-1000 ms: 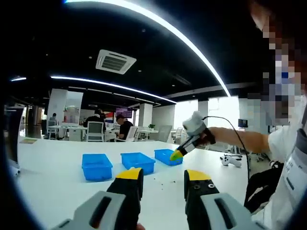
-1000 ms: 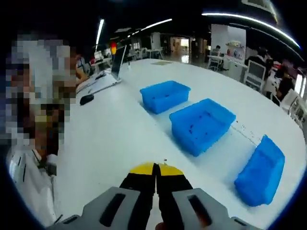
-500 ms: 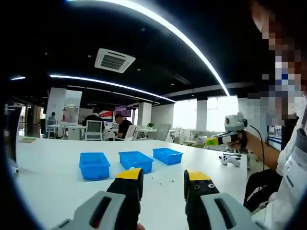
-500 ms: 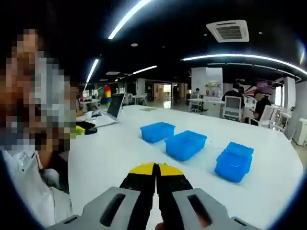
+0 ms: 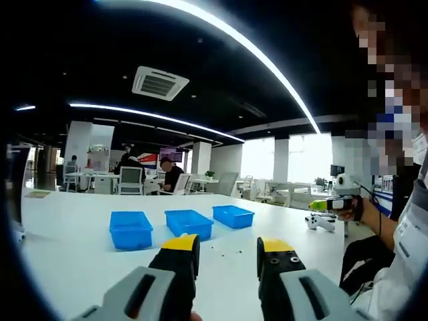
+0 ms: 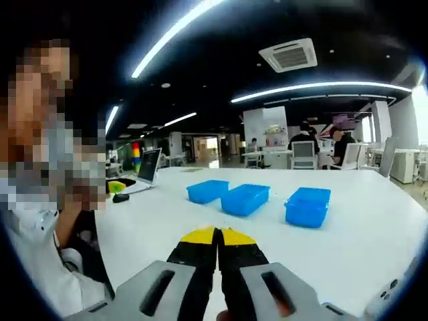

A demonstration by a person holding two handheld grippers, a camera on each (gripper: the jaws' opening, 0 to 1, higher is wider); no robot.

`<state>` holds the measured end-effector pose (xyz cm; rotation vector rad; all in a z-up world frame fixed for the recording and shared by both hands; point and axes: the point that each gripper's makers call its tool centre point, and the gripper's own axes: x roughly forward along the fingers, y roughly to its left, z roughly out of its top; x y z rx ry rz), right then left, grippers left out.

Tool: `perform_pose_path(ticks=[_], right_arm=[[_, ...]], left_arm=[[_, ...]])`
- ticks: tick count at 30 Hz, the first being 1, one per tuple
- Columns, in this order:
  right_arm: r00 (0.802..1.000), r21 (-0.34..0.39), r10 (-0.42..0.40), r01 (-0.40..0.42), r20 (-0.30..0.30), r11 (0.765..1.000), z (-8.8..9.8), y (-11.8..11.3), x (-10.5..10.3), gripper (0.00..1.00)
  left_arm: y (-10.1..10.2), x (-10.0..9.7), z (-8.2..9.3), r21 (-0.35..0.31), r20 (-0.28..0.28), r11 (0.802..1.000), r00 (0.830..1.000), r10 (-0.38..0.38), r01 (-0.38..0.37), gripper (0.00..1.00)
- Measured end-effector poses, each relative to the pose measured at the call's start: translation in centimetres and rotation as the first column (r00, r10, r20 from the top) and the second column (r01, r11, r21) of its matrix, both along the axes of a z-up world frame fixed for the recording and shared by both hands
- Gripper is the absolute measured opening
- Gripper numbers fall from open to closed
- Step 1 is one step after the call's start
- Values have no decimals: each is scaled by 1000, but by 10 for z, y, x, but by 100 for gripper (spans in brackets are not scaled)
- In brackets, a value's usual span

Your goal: Pick up the resistors one by one and place each resistor into its matching bin, sorting the parts by color and model until every resistor is separated into the correct bin for its type

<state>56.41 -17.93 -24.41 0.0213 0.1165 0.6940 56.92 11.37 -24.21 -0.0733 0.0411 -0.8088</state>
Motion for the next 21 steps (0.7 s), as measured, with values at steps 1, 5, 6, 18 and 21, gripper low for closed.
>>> perform_pose_path(ticks=[1, 5, 6, 18, 21], right_arm=[[1000, 3, -3, 3, 4, 1000, 1, 0, 0, 3], [1000, 14, -19, 18, 14, 1000, 8, -8, 7, 3], [1000, 16, -25, 25, 17, 1000, 9, -10, 9, 3], [995, -3, -99, 99, -15, 995, 22, -21, 96, 3], [993, -24, -113, 112, -25, 993, 19, -21, 122, 3]], left_arm=[[0, 0, 0, 0, 1, 1000, 1000, -1, 1, 36], [-1, 0, -1, 1, 0, 1000, 1000, -1, 1, 36], [-1, 0, -1, 2, 0, 1000, 1000, -1, 1, 36], [-1, 0, 0, 1, 1, 1000, 1000, -3, 3, 36], [0, -1, 1, 1, 4, 1000, 1000, 0, 0, 36]])
